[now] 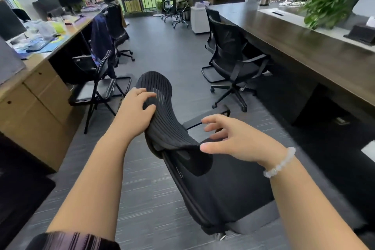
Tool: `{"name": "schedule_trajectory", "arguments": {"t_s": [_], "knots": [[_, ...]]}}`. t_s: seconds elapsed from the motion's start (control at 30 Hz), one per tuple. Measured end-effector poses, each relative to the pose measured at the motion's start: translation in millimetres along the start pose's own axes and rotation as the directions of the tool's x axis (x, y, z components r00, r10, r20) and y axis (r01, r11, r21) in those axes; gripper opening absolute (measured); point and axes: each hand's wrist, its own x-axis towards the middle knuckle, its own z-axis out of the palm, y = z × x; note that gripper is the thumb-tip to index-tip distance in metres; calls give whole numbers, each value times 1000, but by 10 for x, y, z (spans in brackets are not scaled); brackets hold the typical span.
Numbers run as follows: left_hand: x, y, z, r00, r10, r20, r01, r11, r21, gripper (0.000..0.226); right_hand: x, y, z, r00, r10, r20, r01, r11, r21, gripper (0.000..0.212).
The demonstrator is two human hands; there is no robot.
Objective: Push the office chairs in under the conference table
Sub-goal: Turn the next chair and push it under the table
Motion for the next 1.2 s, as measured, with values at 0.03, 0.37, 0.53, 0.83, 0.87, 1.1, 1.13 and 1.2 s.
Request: {"name": "schedule_trajectory", "arguments": {"t_s": [0.03,0.37,0.53,0.83,0.87,1.1,1.13,1.2], "knots": [[94,-46,-12,1000,6,24,-6,1000,-4,41,28,-21,-4,999,27,44,-26,999,-24,64],[940,-296,-67,923,285,260,-273,959,-81,51,-54,-527,287,955,291,54,-272,935,-229,66],[1125,-415,-110,751,497,436,-562,826,27,43,-91,-923,701,871,469,-144,-486,866,-120,73],[1091,-567,-420,335,559,758,-690,694,-207,71,380,-1360,1203,706,579,-409,-701,654,-284,54],[1087,-549,-424,319,555,768,-698,686,-205,68,445,-1348,1261,682,566,-463,-726,602,-333,48],[1155,-435,-321,304,683,664,-729,616,-299,62,564,-1277,1314,549,576,-605,-831,455,-321,26],[1194,-426,-301,292,694,658,-725,609,-321,60,581,-1287,1310,536,585,-609,-838,454,-302,25],[1294,-400,-254,275,714,644,-723,595,-351,58,639,-1282,1289,510,600,-616,-852,449,-268,19]]}}
